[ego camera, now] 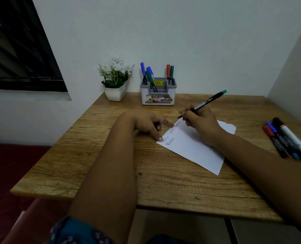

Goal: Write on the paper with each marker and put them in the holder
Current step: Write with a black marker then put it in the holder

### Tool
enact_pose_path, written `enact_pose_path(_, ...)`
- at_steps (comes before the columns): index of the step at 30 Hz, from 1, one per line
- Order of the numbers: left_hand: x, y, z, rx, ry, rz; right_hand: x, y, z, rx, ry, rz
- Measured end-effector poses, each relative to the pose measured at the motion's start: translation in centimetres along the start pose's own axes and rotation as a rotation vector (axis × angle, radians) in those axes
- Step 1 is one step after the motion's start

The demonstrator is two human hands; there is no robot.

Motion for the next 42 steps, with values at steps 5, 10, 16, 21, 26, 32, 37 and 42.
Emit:
enact_pose_path(5, 0.2, -1.9, -0.5, -0.827, 0.071, -0.504, -0.4, -0.7, 1.2, -0.134, -0.161, -0.029)
enact_pose_path(10, 0.4, -2.2, -2.5, -1.625, 0.398, -0.479, -1.9, -0.5, 2.9, -0.094, -0.301, 0.091)
enact_pose_path(16, 1.2, -1.2, -3.7, -1.655, 0.408, -0.481, -2.2, 0.5, 3.5, -0.13, -0.4, 0.128)
enact_pose_path(21, 1.7, -0.8, -4.5, -1.597, 0.413, -0.475, -2.1, 0.6, 3.4, -0.298, -0.539, 0.148)
enact_pose_path(26, 2.2, 0.9, -6.1, -1.418, 0.384, -0.472, -2.2, 0.6, 3.7, -0.557, -0.725, 0.11)
enact_pose_path(32, 2.3, 1.1, -6.8, -1.362, 0.401, -0.447, -2.0, 0.6, 4.6, -0.53, -0.785, 0.039)
enact_pose_path(37, 1.1, -1.1, -4.8, -1.21, 0.442, -0.663, -1.7, 0.9, 4.9, -0.475, -0.527, 0.149)
enact_pose_path(42, 0.7, -2.0, -3.4, -0.951, 0.418, -0.903, -0.4, 2.2, 3.7, -0.132, -0.068, 0.239)
Point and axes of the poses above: each hand's wrist, its own x-axis towards the middle knuckle, its own y-axis out of the palm, z = x × y, the point moved 4 cm from there along x, towards the middle knuckle, and after that the axes turned 5 degrees about x, right-handed, at the moved point
